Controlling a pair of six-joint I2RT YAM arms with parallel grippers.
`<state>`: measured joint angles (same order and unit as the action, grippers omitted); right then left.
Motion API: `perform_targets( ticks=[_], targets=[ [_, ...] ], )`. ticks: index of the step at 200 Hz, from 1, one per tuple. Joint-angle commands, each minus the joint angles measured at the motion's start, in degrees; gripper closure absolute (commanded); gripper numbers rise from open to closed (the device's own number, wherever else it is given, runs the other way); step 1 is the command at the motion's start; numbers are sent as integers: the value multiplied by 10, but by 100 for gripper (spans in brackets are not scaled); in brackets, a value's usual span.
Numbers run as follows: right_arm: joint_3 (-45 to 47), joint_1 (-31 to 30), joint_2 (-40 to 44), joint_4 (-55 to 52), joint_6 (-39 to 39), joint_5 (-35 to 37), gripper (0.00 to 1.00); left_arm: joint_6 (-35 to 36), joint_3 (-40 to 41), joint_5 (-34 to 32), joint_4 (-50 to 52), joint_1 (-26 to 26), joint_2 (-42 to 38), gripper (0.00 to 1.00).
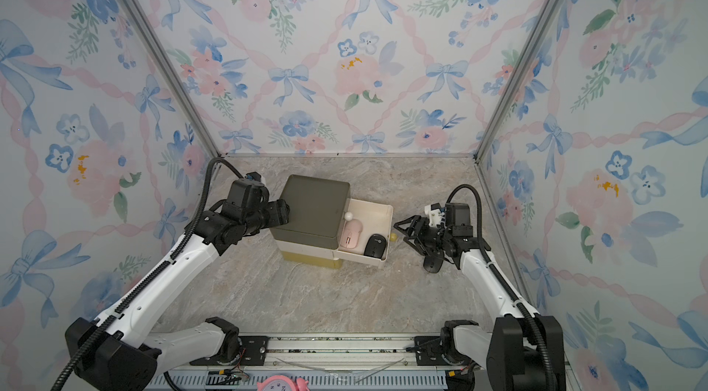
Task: Take the mice out of the drawer
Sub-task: Open the drawer in the storage box, then adjust the mouse in the drawer.
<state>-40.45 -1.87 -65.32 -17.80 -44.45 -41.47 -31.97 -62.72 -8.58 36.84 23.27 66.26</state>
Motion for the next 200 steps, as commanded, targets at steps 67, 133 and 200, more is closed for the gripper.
perform_targets(
  ticks=[67,133,200],
  targets=[
    [-218,-203,32,-315,113,311,24,29,-51,48,12,43,-79,18],
    [-299,-410,-95,-304,70,463,26,2,-56,49,-17,104,-17,19],
    [-269,-388,-169,-151,25,397,23,-12,-35,26,-41,103,7,20]
  ],
)
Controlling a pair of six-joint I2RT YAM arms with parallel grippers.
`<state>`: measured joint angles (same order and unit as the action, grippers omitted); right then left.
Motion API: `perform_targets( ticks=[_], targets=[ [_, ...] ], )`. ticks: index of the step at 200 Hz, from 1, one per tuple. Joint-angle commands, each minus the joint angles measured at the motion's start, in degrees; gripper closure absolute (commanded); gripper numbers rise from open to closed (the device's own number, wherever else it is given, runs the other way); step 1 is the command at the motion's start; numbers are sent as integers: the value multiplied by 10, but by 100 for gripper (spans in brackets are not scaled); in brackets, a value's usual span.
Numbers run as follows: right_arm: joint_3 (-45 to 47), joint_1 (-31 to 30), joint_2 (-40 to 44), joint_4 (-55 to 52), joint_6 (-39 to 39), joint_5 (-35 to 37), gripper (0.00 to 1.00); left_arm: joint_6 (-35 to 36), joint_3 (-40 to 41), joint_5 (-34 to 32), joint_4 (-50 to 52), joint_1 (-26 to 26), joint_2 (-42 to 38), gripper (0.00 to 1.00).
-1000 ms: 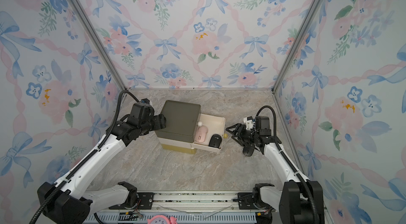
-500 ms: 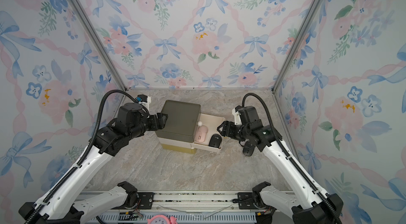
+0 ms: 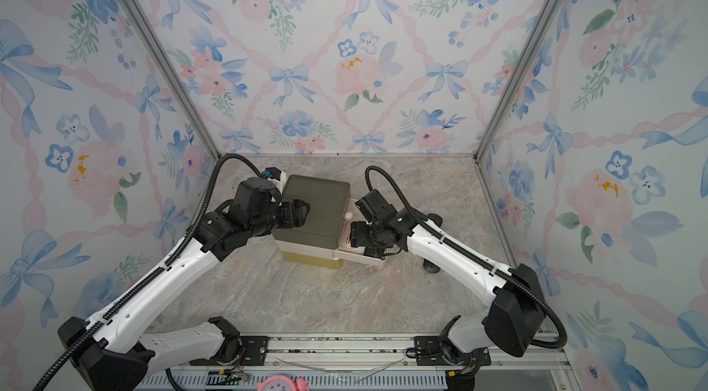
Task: Take the mice out of the drawer
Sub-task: Adjust the mouse in the drawer.
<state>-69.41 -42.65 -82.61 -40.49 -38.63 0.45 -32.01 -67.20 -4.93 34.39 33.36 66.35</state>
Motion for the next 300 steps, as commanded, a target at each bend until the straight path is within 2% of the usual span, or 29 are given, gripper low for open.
perform_targets(
  ticks=[1,27,152,186,238,300],
  targets=[
    [21,20,4,77,-33,-22,23,-11,11,-11,-17,3,6,20],
    [7,16,-15,76,-19,-14,22,-12,18,-17,-17,2,11,21],
    [-17,21,-101,100,-46,-14,22,-29,40,-34,-26,1,20,21],
    [-25,23,-120,75,-34,19,23,-33,48,-43,-27,0,20,21],
    [-33,25,-100,21,-3,85,25,-36,56,-46,-29,-1,16,21],
    [-41,26,-107,76,-9,0,23,-43,59,-49,-30,-2,12,22]
  ],
)
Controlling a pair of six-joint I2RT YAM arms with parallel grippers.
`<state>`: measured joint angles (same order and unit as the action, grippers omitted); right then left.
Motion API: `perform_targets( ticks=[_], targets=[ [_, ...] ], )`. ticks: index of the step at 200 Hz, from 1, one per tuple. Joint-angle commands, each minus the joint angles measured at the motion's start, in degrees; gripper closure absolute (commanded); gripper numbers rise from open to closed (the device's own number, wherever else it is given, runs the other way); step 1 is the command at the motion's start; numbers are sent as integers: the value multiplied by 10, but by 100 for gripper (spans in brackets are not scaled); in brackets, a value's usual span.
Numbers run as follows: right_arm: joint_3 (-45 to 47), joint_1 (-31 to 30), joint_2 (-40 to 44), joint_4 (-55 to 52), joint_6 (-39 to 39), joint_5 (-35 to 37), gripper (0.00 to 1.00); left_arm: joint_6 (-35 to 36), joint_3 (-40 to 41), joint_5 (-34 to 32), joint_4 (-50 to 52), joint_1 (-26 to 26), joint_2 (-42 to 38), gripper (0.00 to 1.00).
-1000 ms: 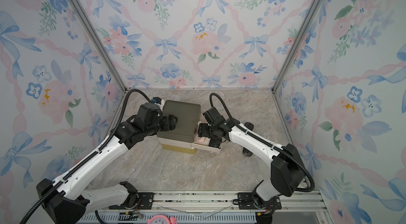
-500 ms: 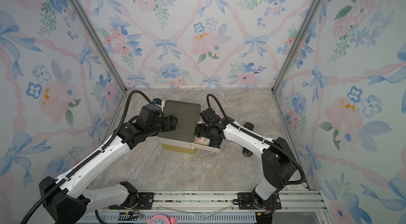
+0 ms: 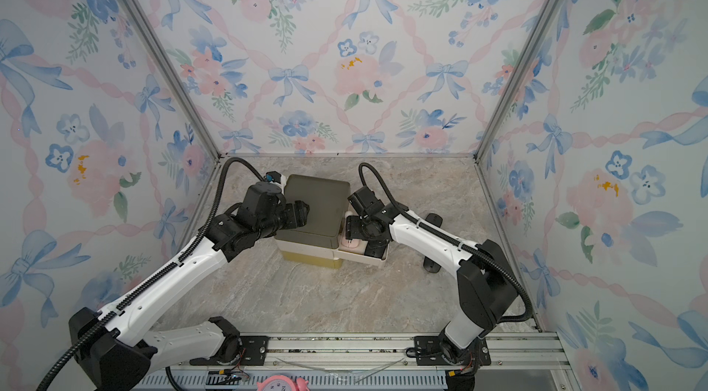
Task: Take the mice out of the drawer
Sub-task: Adjust the mouse in the drawer.
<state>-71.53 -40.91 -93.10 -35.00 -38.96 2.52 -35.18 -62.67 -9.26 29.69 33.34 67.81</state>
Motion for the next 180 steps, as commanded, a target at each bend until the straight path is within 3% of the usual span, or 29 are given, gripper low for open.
perform_targets(
  ticks=[1,29,84,122,144,180],
  targets=[
    [-21,9,-3,21,-5,-21,23,-11,14,-6,18,-2,-2,22],
    [-26,8,-14,33,-10,-36,23,-11,13,-6,17,-2,-2,22],
    [-36,18,-45,-1,14,20,24,-16,15,-13,13,-3,2,22],
    [-32,25,-2,-34,28,89,25,-22,20,-18,13,-7,2,23],
    [-36,28,7,-42,46,83,25,-23,19,-18,13,-6,0,23],
    [-50,27,4,-16,44,17,24,-26,15,-13,13,-7,0,23]
  ],
)
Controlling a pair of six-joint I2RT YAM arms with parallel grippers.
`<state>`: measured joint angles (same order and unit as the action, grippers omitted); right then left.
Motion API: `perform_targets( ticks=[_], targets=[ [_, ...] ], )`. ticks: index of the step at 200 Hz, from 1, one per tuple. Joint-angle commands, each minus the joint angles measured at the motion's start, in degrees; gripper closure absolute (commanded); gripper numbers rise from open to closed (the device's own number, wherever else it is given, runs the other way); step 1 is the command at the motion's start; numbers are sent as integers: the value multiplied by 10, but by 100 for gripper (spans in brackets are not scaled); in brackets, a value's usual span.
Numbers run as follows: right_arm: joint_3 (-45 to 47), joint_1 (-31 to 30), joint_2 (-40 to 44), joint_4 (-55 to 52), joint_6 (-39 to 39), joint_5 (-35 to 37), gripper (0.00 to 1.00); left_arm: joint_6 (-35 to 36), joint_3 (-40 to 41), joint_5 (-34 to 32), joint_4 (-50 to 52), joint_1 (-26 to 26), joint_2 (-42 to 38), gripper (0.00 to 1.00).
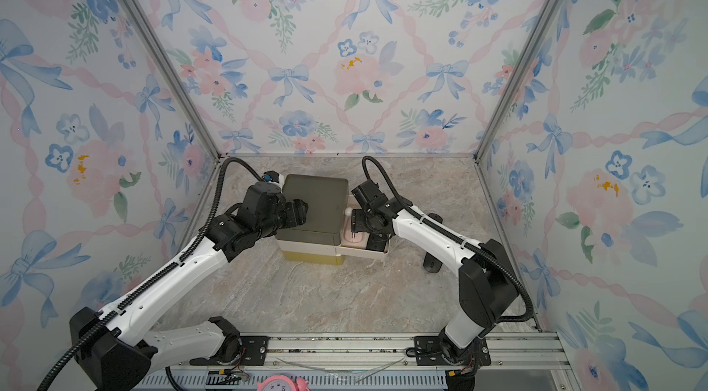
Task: Take the mice out of the drawer
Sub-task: Adjust the mouse in the drawer.
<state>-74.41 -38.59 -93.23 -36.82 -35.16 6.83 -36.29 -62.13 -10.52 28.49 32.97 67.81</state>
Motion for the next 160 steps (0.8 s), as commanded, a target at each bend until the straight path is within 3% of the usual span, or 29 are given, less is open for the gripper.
perform_targets(
  ticks=[1,97,160],
  targets=[
    [-22,4,4,3,6,-27,24,-15,10,0,25,-4,0,24],
    [-30,7,-56,52,-19,-96,22,-17,10,6,21,-3,15,24],
    [-28,15,-22,1,13,-12,24,-27,28,-13,20,-10,6,26]
  ],
)
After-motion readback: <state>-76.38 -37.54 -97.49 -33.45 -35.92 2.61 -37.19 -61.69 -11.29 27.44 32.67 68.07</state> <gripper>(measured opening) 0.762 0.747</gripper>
